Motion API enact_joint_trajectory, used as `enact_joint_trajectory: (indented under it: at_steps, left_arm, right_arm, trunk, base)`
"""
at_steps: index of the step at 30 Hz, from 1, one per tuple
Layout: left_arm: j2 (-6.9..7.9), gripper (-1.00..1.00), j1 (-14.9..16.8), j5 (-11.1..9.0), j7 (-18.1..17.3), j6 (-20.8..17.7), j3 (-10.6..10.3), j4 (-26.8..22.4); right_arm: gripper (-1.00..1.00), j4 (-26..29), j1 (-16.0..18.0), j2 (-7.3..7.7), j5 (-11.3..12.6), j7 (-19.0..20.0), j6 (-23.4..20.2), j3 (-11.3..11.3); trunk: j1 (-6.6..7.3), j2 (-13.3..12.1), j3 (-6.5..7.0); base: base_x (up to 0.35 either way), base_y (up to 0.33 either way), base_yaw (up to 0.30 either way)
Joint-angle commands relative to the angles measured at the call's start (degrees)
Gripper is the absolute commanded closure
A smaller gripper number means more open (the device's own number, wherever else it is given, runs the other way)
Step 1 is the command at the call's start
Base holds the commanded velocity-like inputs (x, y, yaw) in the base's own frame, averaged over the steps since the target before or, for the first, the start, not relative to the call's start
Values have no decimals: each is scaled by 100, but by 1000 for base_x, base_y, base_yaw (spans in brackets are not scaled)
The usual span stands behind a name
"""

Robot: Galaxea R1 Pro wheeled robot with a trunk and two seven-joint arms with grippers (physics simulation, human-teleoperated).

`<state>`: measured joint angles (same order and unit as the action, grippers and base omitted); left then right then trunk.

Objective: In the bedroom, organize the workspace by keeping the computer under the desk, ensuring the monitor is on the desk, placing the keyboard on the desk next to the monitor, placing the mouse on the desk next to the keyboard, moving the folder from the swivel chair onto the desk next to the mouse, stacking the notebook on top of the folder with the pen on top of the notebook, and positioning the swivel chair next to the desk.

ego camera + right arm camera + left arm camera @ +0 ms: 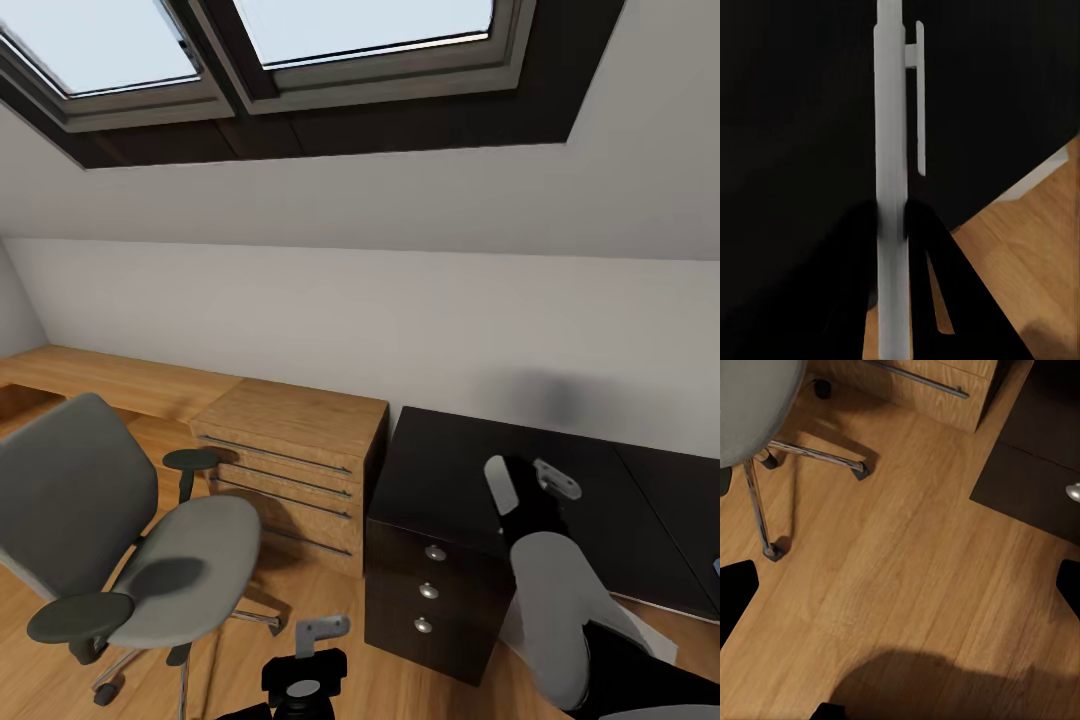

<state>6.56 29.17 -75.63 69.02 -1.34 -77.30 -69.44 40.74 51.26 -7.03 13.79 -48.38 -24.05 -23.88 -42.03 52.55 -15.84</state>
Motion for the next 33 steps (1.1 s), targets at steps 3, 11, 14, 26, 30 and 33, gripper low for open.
enact_joint_trajectory:
  at_steps: [3, 11, 14, 26, 30, 33]
  left_arm:
    - [3, -100, 10, -14, 24, -15, -13, -8]
    - [2, -100, 10, -11, 42, -17, -14, -8]
    - [3, -100, 10, -6, 58, -22, -12, -8]
    - [11, -100, 10, 0, 59, -25, 8, 60]
    - [33, -100, 10, -12, 32, -17, 7, 146]
    - [32, -100, 10, -21, -404, 1, -15, 682]
  right_arm:
    - [100, 24, 1, 129, -11, 184, -182, 22]
    - [100, 121, 6, 945, -25, 1929, -1375, 63]
    - [100, 144, 3, 1308, -67, 2664, -2139, 78]
    - [100, 91, -288, 1408, -410, 2887, -754, 93]
    - [100, 123, -333, 1413, -830, 2921, -540, 110]
    - [100, 118, -342, 1416, -1139, 2947, -571, 99]
  trunk:
    - [-1, 6, -8]
    - [-1, 6, -8]
    - [-1, 6, -8]
    - [-1, 6, -8]
    - [-1, 6, -8]
    - [-1, 6, -8]
  base:
    - [0, 0, 0]
    - [0, 0, 0]
    - [0, 0, 0]
    - [0, 0, 0]
    - [0, 0, 0]
    - [0, 0, 0]
